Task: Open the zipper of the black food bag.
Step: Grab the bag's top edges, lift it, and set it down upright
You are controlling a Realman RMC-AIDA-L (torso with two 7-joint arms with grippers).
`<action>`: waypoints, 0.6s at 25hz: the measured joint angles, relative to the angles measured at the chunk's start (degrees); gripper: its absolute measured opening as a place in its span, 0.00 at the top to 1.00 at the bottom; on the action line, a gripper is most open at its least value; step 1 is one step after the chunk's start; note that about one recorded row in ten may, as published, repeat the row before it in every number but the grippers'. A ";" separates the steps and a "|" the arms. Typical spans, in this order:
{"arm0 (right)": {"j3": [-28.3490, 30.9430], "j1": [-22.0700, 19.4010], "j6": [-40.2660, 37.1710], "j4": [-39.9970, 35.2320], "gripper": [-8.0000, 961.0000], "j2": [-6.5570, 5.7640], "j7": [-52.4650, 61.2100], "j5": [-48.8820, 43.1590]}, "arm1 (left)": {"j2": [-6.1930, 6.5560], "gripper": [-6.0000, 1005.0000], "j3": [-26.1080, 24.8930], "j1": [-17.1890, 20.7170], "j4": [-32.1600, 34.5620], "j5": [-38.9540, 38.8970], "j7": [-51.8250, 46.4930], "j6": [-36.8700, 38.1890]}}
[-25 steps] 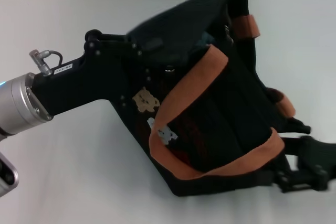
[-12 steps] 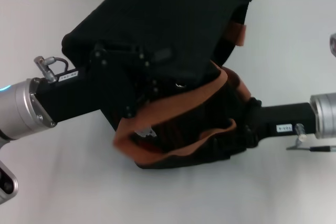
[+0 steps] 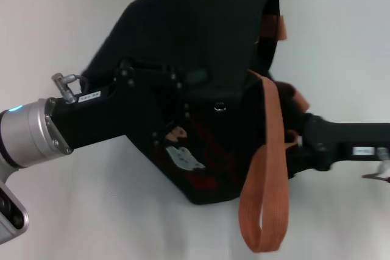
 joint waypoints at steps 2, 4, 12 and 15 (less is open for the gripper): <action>0.25 -2.21 -1.87 -1.12 0.18 -0.76 0.17 2.17 | 0.00 0.89 1.29 -0.06 -0.30 -0.08 0.01 -0.79; 0.38 -4.80 -3.22 -1.41 0.18 -2.03 0.50 4.27 | 0.00 0.89 1.97 -0.41 -0.48 -0.17 0.01 -1.60; 0.65 -6.35 -2.07 -1.37 0.19 -2.23 0.75 3.94 | 0.01 0.89 2.33 -0.97 -0.65 -0.21 0.01 -2.02; 0.56 -6.33 -2.27 -1.44 0.19 -2.14 0.75 3.65 | 0.01 0.89 2.33 -1.11 -0.66 -0.76 0.45 -2.03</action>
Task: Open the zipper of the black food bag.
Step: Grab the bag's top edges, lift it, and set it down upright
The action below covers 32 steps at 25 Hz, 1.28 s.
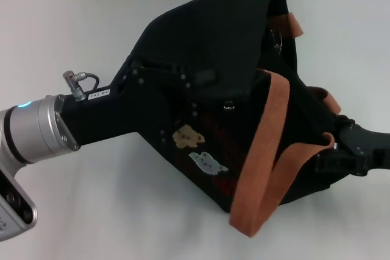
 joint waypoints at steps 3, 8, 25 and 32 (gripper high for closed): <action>-0.11 0.28 1.35 0.09 0.19 0.02 0.00 -0.02 | 0.00 0.89 0.01 0.04 -0.04 -1.54 0.79 0.56; -3.85 5.64 8.33 1.14 0.19 2.44 0.31 -1.06 | 0.04 0.89 0.19 -0.64 0.70 -2.21 2.41 1.48; -8.73 8.83 11.08 0.35 0.20 2.72 -2.80 2.81 | -0.06 0.89 3.44 -0.12 0.16 -2.31 5.35 -3.77; -8.59 -3.17 5.96 -4.40 0.20 2.58 -19.20 13.88 | -0.03 0.89 4.19 -0.05 0.12 -2.42 5.36 -5.69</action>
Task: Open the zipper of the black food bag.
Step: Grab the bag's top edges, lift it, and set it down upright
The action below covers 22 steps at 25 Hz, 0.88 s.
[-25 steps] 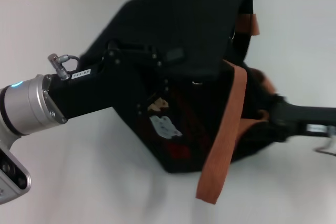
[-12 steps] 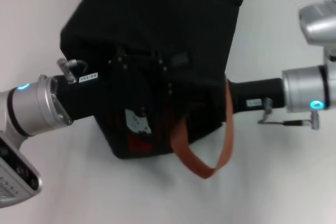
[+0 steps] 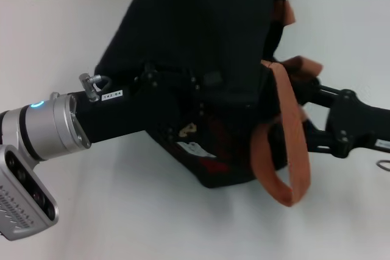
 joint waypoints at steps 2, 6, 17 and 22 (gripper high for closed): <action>0.29 -1.62 -0.22 -0.01 0.20 0.00 -3.01 0.36 | 0.02 0.89 0.40 -0.04 -0.01 0.05 0.00 -0.22; 2.56 -3.62 -0.69 1.01 0.20 -0.08 -6.94 0.40 | 0.02 0.89 0.56 -0.06 -0.01 -0.06 0.00 -0.24; 12.27 -8.05 -8.47 3.19 0.21 -0.93 -11.33 0.39 | 0.03 0.89 0.34 0.03 -0.01 0.01 0.03 -0.51; 17.94 -9.94 -10.95 6.53 0.21 -2.72 -11.19 0.40 | 0.02 0.89 0.18 0.03 -0.30 -0.12 0.83 -0.64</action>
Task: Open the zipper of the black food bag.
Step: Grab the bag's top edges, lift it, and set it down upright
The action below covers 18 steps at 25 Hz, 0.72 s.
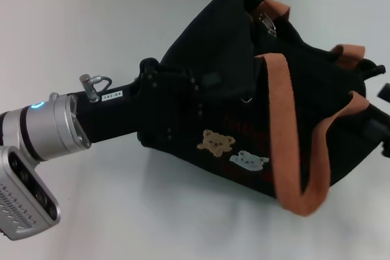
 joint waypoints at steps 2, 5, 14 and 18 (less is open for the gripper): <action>1.04 -0.31 -0.81 0.18 0.21 -0.12 -0.05 0.04 | 0.00 0.89 -0.02 0.00 -0.14 -0.35 0.05 -0.01; 6.01 -1.06 -4.24 0.23 0.21 -0.17 0.05 0.07 | 0.00 0.89 -0.03 0.14 -0.89 -2.74 0.67 -0.02; 23.38 -0.17 -10.31 1.93 0.21 0.72 3.90 0.15 | 0.02 0.89 0.12 1.00 1.39 -5.00 1.54 1.00; 22.36 3.06 -9.84 3.54 0.22 1.13 6.64 -0.43 | 0.08 0.89 0.37 1.14 2.31 -4.88 1.60 1.42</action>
